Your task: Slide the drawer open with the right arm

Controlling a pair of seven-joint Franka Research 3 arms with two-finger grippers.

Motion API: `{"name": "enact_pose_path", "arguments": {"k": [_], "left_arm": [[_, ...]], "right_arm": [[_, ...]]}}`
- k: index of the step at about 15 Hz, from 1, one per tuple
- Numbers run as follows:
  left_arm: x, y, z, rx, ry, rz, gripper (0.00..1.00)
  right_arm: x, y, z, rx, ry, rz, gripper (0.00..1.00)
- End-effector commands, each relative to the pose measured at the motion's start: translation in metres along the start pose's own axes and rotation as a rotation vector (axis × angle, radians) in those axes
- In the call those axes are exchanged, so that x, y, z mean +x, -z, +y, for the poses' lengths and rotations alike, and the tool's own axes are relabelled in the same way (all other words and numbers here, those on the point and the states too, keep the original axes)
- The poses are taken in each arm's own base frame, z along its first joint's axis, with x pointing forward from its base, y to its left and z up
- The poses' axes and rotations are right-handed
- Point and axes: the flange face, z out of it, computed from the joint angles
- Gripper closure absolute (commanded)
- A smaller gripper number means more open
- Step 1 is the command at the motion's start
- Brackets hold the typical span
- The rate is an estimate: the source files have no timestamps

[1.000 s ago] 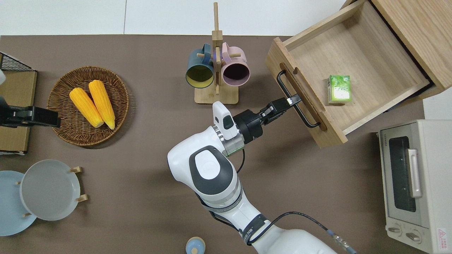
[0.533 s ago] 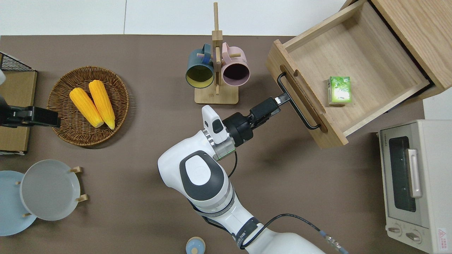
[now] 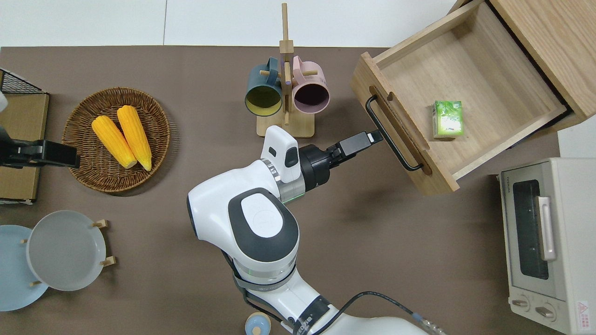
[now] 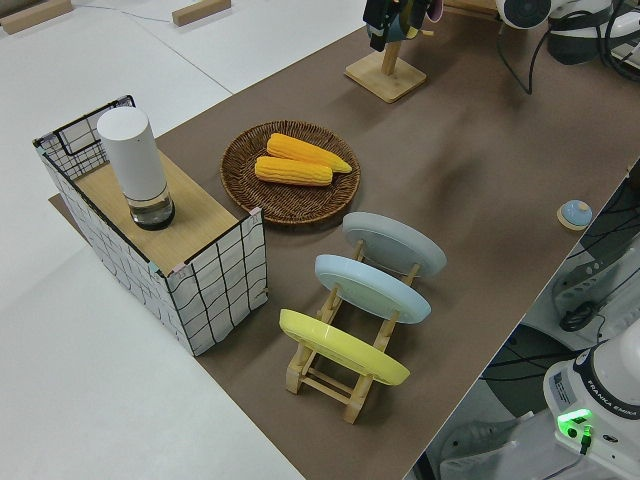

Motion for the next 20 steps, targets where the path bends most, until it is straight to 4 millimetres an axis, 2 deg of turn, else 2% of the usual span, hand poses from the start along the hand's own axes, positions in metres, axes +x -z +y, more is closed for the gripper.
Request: {"name": "enact_pose_path", "arguments": {"k": [1,4,6,10,15,17,20], "left_arm": [[0.004,0.002,0.000,0.016,-0.008,0.007,0.00],[0.004,0.002,0.000,0.016,-0.008,0.007,0.00],[0.004,0.002,0.000,0.016,-0.008,0.007,0.00],[0.004,0.002,0.000,0.016,-0.008,0.007,0.00],[0.004,0.002,0.000,0.016,-0.008,0.007,0.00],[0.004,0.002,0.000,0.016,-0.008,0.007,0.00],[0.004,0.002,0.000,0.016,-0.008,0.007,0.00]], "right_arm": [[0.003,-0.001,0.039,0.186,-0.066,-0.022,0.015],[-0.003,-0.017,0.092,0.385,-0.152,-0.075,0.015],[-0.013,-0.038,0.139,0.524,-0.225,-0.146,0.015],[-0.037,-0.083,0.217,0.777,-0.351,-0.269,0.015],[-0.058,-0.140,0.268,0.940,-0.395,-0.333,0.013],[-0.067,-0.182,0.285,1.032,-0.401,-0.365,0.013],[-0.076,-0.219,0.302,1.081,-0.424,-0.369,0.013]]}}
